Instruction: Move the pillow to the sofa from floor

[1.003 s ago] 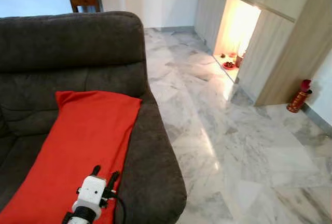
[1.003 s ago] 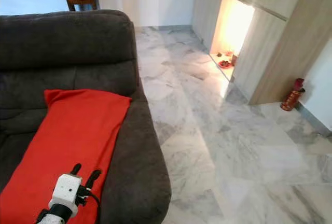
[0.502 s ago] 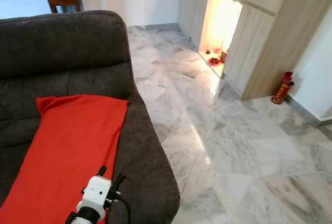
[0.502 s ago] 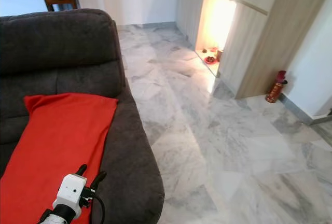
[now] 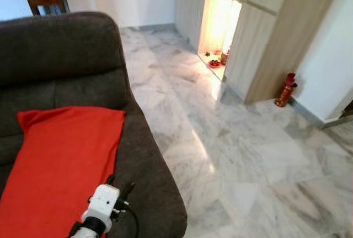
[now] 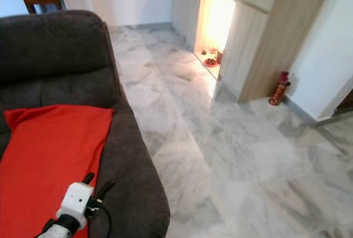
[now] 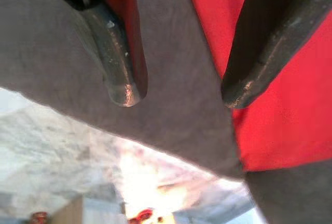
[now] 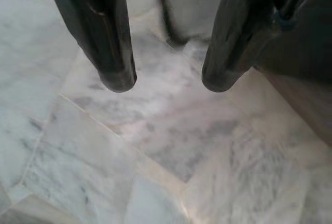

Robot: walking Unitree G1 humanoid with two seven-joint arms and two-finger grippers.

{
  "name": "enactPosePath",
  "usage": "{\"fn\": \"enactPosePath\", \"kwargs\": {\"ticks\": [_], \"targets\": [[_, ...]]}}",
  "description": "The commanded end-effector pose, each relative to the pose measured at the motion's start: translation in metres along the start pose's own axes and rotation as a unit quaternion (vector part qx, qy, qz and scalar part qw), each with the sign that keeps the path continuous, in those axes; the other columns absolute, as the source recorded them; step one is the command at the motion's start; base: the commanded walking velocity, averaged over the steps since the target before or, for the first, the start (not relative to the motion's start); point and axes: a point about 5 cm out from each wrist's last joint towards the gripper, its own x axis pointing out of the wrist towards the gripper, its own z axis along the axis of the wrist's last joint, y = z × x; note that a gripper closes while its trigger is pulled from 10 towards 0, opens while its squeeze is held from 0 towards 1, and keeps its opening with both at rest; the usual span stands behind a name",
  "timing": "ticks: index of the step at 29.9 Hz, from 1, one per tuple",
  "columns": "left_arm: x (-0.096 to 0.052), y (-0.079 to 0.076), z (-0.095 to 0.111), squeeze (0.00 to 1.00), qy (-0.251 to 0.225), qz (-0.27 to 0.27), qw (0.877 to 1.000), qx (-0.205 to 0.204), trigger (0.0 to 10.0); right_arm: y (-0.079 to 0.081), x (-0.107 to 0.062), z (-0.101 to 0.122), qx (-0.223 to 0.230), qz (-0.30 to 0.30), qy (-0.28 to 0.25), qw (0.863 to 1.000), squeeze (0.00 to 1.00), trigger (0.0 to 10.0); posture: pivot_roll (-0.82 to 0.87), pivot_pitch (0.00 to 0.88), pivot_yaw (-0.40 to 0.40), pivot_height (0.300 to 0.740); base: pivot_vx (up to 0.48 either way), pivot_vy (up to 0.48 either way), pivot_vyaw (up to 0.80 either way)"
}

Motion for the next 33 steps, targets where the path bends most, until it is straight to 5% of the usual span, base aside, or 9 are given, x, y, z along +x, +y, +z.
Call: {"fn": "enactPosePath", "kwargs": {"ticks": [1,33], "targets": [[0.0049,-0.0076,0.0042,0.00,-0.010,-0.016,1.000,-0.002,10.0,-0.0100,-0.0026,-0.0039,0.003,-0.016,0.006,1.000,0.00,10.0,0.06,0.033,0.004,0.740,0.000,0.000,-0.74],[0.0062,-0.0078,-0.0026,0.00,-0.004,-0.037,0.999,-0.008,10.0,-0.0123,-0.0026,-0.0024,0.001,-0.017,0.004,1.000,0.00,10.0,0.06,0.036,-0.003,0.740,0.000,0.000,-0.75]]}}
